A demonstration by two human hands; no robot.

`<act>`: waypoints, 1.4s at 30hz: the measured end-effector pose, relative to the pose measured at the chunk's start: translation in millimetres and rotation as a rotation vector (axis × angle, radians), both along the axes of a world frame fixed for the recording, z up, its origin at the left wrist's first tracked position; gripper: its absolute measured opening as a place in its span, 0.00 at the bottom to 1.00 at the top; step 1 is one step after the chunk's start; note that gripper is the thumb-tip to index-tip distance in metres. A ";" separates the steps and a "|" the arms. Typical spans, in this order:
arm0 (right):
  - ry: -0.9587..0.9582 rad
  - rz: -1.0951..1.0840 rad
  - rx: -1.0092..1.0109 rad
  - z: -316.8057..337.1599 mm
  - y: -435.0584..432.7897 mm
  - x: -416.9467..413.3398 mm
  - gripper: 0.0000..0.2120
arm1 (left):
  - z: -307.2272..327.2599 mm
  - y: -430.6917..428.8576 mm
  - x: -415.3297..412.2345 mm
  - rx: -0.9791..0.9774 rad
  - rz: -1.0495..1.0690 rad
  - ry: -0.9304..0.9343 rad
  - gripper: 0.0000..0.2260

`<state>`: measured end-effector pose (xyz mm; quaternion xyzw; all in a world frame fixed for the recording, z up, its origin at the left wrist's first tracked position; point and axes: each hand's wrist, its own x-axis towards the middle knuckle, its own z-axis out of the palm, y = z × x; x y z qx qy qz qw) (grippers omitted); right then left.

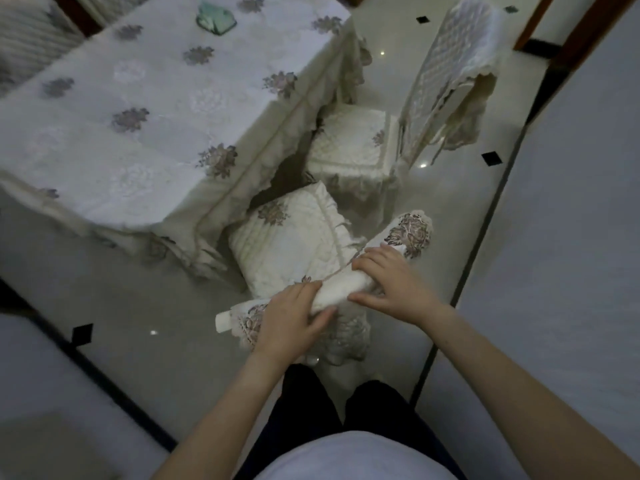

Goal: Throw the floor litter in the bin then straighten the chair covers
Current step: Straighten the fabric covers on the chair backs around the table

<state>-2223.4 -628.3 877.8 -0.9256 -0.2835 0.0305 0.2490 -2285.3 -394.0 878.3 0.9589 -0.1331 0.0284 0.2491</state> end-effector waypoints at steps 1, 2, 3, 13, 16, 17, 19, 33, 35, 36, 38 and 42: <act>-0.011 0.017 -0.003 -0.5 -0.7 3.0 0.28 | 0.0 0.1 -3.9 -0.014 0.045 -0.016 0.23; -0.024 0.027 -0.005 -1.0 -1.5 5.4 0.28 | -0.4 0.7 -7.3 -0.024 0.084 -0.026 0.22; -0.036 0.034 -0.003 -1.9 -2.1 6.5 0.28 | -1.4 1.5 -10.8 -0.029 0.118 -0.038 0.21; -0.105 -0.032 0.041 -11.3 -1.2 8.5 0.26 | -13.9 4.8 -21.1 -0.100 0.291 -0.093 0.21; -0.104 -0.036 0.073 -11.6 1.8 13.2 0.26 | -16.6 5.9 -18.3 -0.133 0.305 -0.110 0.21; -0.097 -0.036 0.075 -10.8 3.1 14.7 0.26 | -16.8 6.3 -16.9 -0.140 0.310 -0.108 0.21; -0.091 -0.030 0.077 -9.4 4.8 16.7 0.26 | -16.9 6.8 -15.3 -0.143 0.321 -0.106 0.21; -0.136 0.086 0.115 -13.9 -12.8 64.3 0.26 | -17.7 -27.0 4.7 -0.143 0.479 -0.176 0.20; -0.146 0.112 0.122 -14.5 -16.0 73.4 0.25 | -18.5 -33.0 8.6 -0.142 0.510 -0.174 0.20; -0.149 0.124 0.126 -14.9 -17.5 78.5 0.25 | -18.6 -36.2 11.0 -0.144 0.522 -0.174 0.20; -0.148 0.145 0.128 -15.7 -19.8 89.2 0.25 | -18.7 -42.5 15.9 -0.146 0.544 -0.171 0.19; -0.140 0.199 0.122 -16.5 -25.3 108.7 0.26 | -19.9 -53.5 25.7 -0.144 0.592 -0.180 0.19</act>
